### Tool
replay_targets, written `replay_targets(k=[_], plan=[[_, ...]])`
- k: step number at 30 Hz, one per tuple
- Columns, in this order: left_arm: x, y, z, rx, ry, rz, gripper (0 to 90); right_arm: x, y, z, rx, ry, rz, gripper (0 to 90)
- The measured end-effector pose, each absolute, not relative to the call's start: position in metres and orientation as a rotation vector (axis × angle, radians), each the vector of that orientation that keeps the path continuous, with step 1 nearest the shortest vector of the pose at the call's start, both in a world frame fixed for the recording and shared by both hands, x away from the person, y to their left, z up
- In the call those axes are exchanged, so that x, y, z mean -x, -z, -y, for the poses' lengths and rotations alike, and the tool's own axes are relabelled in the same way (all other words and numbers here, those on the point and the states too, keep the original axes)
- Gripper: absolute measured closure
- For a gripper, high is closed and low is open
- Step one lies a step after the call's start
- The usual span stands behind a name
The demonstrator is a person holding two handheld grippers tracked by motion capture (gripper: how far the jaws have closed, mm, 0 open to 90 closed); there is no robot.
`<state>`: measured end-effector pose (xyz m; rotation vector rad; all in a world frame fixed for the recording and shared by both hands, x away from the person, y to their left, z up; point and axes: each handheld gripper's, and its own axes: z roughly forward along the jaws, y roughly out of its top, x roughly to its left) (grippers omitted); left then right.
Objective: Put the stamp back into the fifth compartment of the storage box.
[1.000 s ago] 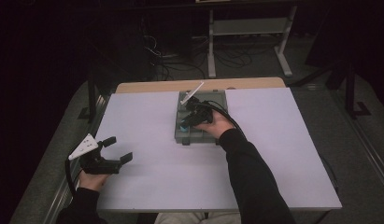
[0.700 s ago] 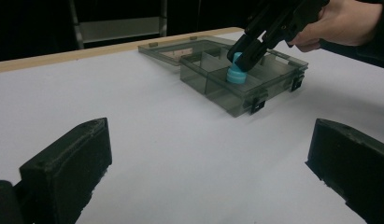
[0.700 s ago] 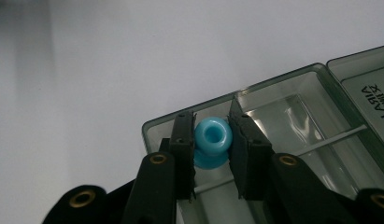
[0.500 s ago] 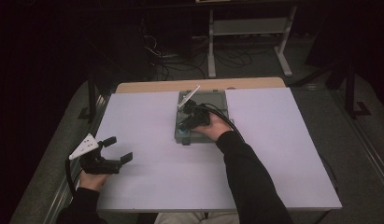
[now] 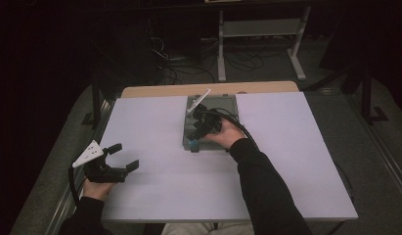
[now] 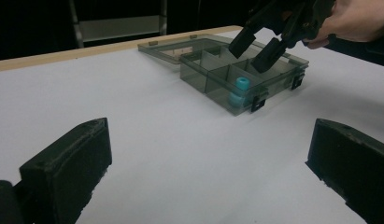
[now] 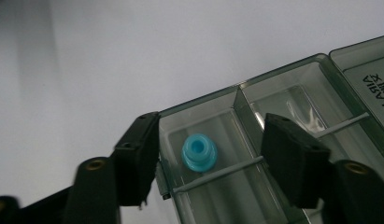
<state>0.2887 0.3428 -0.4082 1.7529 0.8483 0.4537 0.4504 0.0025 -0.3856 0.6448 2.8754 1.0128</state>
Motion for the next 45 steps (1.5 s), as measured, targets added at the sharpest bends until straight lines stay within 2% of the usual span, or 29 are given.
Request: replay_targets(k=[7,10,15,45], plan=[[-0.288,0.408,-0.343,-1.755,-0.455,-0.847,0.0,-0.448,0.38,0.002,-0.653,-1.042,-2.85,12.8],[-0.289,0.408,-0.343,-1.756,-0.454,-0.848,0.0,-0.447,0.377,0.005,-0.658,-1.083,-2.836,10.6],[-0.289,0.409,-0.342,-1.76,-0.453,-0.847,0.0,-0.445,0.375,0.011,-0.688,-1.097,-2.795,0.0],[-0.29,0.409,-0.341,-1.769,-0.453,-0.846,0.0,-0.427,0.366,0.058,-0.746,-1.262,-2.679,0.0]])
